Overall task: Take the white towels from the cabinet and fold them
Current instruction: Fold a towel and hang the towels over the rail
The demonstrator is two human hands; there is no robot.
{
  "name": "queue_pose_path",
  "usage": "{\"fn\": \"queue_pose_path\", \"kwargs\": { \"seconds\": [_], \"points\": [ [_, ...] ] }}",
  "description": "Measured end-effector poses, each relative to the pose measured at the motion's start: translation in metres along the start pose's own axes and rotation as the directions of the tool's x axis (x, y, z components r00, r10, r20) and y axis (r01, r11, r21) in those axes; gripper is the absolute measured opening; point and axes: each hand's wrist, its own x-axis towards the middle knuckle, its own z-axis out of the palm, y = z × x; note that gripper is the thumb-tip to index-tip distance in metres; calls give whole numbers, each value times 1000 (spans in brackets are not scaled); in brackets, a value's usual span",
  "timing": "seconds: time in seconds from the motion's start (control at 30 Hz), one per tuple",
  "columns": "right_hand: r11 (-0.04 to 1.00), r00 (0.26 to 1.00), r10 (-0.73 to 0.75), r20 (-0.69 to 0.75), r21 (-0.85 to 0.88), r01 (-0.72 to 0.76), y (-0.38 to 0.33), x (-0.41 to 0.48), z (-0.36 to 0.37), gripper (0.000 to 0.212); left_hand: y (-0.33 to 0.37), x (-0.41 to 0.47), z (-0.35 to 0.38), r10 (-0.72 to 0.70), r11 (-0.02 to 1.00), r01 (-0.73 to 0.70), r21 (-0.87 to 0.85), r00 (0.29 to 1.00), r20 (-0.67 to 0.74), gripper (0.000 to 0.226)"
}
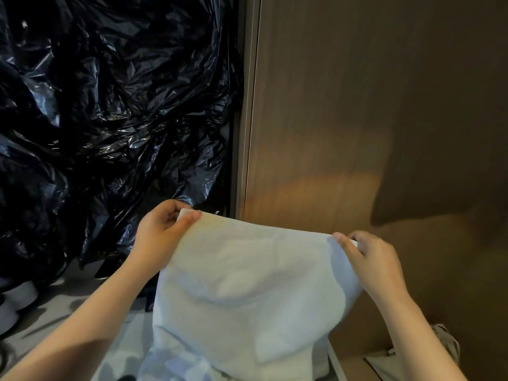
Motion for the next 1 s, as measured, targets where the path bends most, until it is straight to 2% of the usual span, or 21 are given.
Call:
{"fn": "queue_pose_path", "kwargs": {
  "seconds": [0.1, 0.2, 0.3, 0.37, 0.43, 0.5, 0.57, 0.63, 0.77, 0.87, 1.0],
  "points": [
    [991, 1000, 0, 4, 135, 0, -12, -11, 3, 31, 11, -12, 12, -44, 994, 45, -103, 999, 11, 10],
    [958, 994, -105, 37, 273, 91, -28, -25, 5, 17, 20, -27, 26, -102, 976, 111, -186, 993, 62, 15],
    [919, 976, -204, 75, 359, 165, -43, -35, 7, 5, 26, -42, 35, -136, 940, 182, -287, 975, 174, 13],
    [901, 965, -237, 110, 396, 176, -49, -39, 8, 5, 27, -49, 37, -130, 916, 225, -333, 950, 285, 10],
    [888, 947, -264, 183, 430, 164, -55, -42, 8, 16, 27, -54, 38, -102, 907, 242, -345, 920, 377, 16],
    [863, 914, -303, 270, 484, 143, -62, -45, 7, 32, 27, -59, 39, -54, 918, 212, -336, 905, 422, 19],
    [826, 874, -357, 329, 548, 131, -67, -48, 9, 38, 26, -64, 43, -3, 930, 159, -331, 904, 428, 18],
    [800, 857, -388, 340, 586, 130, -71, -48, 10, 37, 26, -69, 47, 27, 930, 130, -343, 909, 417, 18],
    [768, 838, -430, 335, 624, 145, -71, -47, 11, 20, 24, -73, 52, 56, 928, 99, -360, 916, 397, 18],
    [751, 840, -441, 316, 643, 152, -69, -49, 11, 10, 23, -75, 53, 85, 946, 46, -320, 919, 384, 18],
    [742, 898, -372, 234, 657, 136, -62, -46, 9, 15, 8, -78, 47, 154, 987, -125, -99, 907, 391, 15]
  ]
}}
